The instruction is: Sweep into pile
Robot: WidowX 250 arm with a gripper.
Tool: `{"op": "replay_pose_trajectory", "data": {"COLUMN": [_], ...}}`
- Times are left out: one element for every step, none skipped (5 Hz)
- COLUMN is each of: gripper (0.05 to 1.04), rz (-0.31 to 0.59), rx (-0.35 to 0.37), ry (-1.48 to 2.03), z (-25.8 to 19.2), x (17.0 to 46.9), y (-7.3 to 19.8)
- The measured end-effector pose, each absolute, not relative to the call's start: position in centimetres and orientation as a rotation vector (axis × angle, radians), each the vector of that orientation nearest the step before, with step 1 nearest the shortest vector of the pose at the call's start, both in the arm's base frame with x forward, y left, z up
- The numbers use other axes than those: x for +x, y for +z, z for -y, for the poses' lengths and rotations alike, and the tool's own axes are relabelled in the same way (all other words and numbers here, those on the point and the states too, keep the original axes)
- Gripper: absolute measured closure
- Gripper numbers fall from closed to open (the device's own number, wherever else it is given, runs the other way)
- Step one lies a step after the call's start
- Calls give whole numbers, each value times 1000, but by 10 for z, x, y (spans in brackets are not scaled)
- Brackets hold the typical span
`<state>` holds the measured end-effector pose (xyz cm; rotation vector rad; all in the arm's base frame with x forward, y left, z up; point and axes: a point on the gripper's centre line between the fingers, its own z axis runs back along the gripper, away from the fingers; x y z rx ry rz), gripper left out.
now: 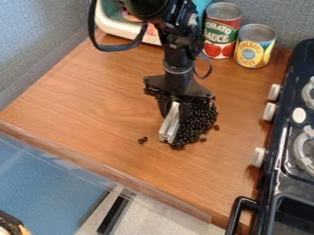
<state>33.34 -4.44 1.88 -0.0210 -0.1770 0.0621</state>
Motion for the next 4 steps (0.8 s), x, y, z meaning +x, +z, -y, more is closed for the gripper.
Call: {"op": "replay_pose_trajectory", "data": {"gripper": [718,718,717,718], "rz": [170,164,142,167], "rx": [-35,-42,-53,-79], "ry": [57,57,52,77], "z": [54,57,57,44], "x": [336,336,334,336], "y": [20,21,24,43]}}
